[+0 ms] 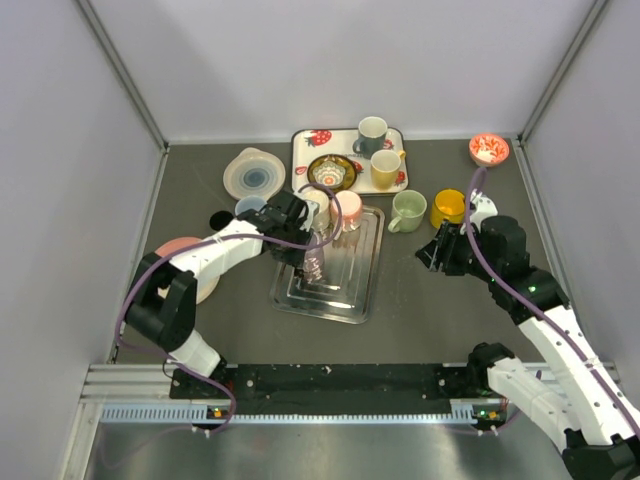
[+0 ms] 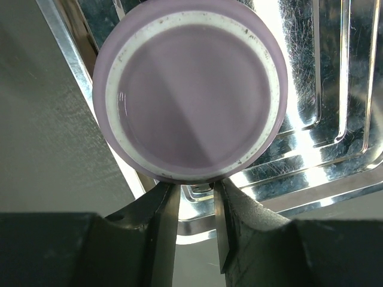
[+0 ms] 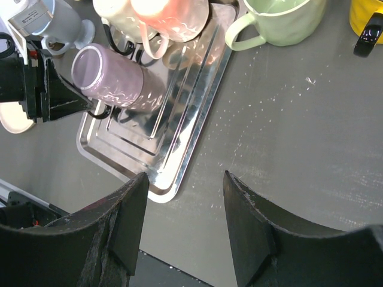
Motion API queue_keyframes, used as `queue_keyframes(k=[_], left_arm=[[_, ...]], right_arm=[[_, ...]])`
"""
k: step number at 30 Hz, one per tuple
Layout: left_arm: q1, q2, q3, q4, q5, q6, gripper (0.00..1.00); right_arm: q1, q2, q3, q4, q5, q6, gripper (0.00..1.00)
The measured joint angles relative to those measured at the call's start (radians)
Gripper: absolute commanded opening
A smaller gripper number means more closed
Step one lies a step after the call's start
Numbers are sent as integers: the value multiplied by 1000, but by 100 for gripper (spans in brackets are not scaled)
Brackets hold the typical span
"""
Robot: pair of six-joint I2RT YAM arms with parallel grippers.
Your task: Turn the mug right side up
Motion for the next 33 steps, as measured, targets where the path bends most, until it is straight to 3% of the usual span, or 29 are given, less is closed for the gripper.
queue_keyframes(k=[5, 15, 26, 29, 33], left_arm=[[0, 1, 0, -3, 12, -5, 0], [0, -17, -3, -2, 32, -16, 0], [-123, -429, -27, -67, 71, -122, 0], [-127, -561, -81, 37, 138, -206, 0], [-126, -727, -255, 315, 212, -373, 0]], right_arm=[[0, 0, 0, 1, 0, 0, 53], [0, -3, -1, 1, -5, 1, 53], [0, -64, -35, 16, -115, 14, 53], [0, -97, -98, 71, -193, 56, 54], [0, -152, -219, 211, -327, 175, 61]])
